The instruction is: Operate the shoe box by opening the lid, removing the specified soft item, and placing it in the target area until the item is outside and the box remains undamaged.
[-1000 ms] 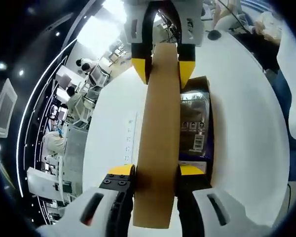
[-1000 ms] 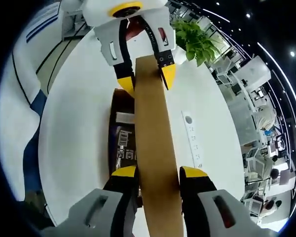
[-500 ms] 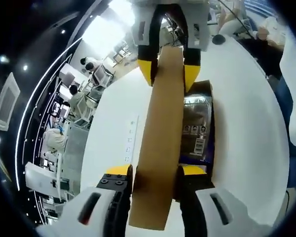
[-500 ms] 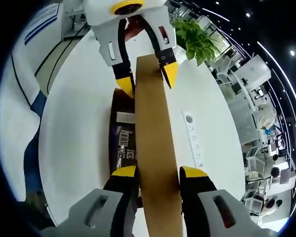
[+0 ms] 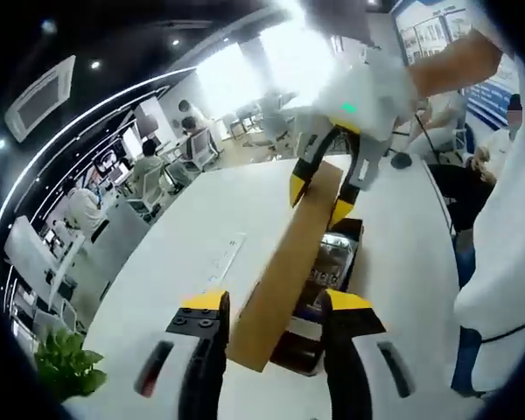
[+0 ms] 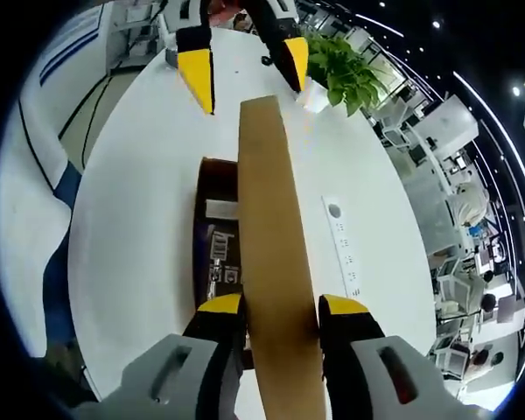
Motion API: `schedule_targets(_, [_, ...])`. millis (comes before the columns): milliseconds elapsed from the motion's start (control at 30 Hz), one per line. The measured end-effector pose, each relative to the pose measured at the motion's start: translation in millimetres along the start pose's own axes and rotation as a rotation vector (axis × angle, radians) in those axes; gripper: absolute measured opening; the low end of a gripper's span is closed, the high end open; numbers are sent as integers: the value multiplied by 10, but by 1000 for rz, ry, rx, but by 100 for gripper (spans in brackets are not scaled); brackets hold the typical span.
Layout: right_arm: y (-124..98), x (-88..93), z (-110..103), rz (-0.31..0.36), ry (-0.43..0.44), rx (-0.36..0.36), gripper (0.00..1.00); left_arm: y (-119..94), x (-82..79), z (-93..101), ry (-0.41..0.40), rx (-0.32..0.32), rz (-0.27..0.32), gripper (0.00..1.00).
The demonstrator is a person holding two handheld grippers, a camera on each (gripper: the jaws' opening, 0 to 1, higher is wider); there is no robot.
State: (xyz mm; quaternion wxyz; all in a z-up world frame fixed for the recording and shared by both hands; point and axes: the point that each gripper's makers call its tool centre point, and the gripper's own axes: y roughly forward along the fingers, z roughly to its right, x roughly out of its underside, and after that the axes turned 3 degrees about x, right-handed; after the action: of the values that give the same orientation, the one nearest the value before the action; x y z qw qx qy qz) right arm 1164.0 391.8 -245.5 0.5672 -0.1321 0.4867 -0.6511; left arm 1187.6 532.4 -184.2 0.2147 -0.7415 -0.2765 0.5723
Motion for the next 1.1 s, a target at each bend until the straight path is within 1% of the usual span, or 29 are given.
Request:
schedule_targets(33, [0, -1, 1, 0, 1, 1, 32, -20, 59, 101, 22, 32, -24, 42])
schedule_targets(67, [-1, -3, 3, 0, 2, 2, 32, -22, 116, 158, 44, 49, -45, 42])
schedule_targets(133, [5, -1, 12, 1, 7, 2, 33, -5, 243, 282, 107, 65, -97, 41])
schedule_targets(167, [1, -3, 8, 1, 8, 3, 33, 17, 340, 357, 136, 82, -139, 41])
schedule_targets(200, [0, -3, 8, 1, 8, 3, 33, 30, 359, 372, 139, 83, -143, 43])
schedule_targets(233, [7, -1, 12, 0, 11, 3, 33, 95, 382, 505, 124, 104, -136, 45])
schedule_targets(267, [8, -1, 15, 0, 12, 4, 33, 132, 417, 543, 122, 111, -140, 47])
schedule_targets(333, [8, 1, 17, -1, 14, 5, 33, 202, 497, 611, 146, 123, -163, 47])
schedule_targets(367, [11, 5, 17, -1, 15, 5, 33, 232, 525, 624, 152, 128, -170, 47])
schedule_targets(433, [9, 7, 10, -2, 13, 5, 33, 315, 648, 592, 163, 127, -189, 47])
schedule_targets(467, [5, 7, 6, -3, 13, 5, 33, 349, 685, 593, 189, 122, -210, 47])
schedule_targets(500, [10, 10, 8, -4, 14, 6, 33, 375, 713, 601, 203, 120, -217, 47])
schedule_targets(633, [15, 13, 9, -5, 12, 7, 33, 510, 895, 678, 199, 140, -237, 46])
schedule_targets(733, [10, 16, 3, -7, 11, 7, 33, 615, 1019, 679, 199, 153, -259, 45])
schedule_targets(833, [16, 21, 1, -10, 12, 8, 33, 700, 1070, 653, 211, 162, -277, 44])
schedule_targets(867, [12, 20, -4, -11, 11, 8, 33, 760, 1125, 622, 217, 168, -290, 44])
schedule_targets(967, [22, 27, -1, -12, 15, 8, 33, 840, 1126, 616, 212, 180, -288, 43])
schedule_targets(1000, [31, 30, 3, -13, 17, 9, 33, 903, 1184, 609, 223, 190, -290, 41])
schedule_targets(1033, [26, 28, 1, -13, 18, 9, 33, 926, 1200, 610, 236, 192, -289, 39])
schedule_targets(1067, [19, 25, -1, -13, 20, 10, 33, 918, 1181, 635, 277, 193, -298, 37])
schedule_targets(1100, [18, 23, -1, -13, 22, 11, 33, 917, 1190, 644, 279, 197, -306, 38])
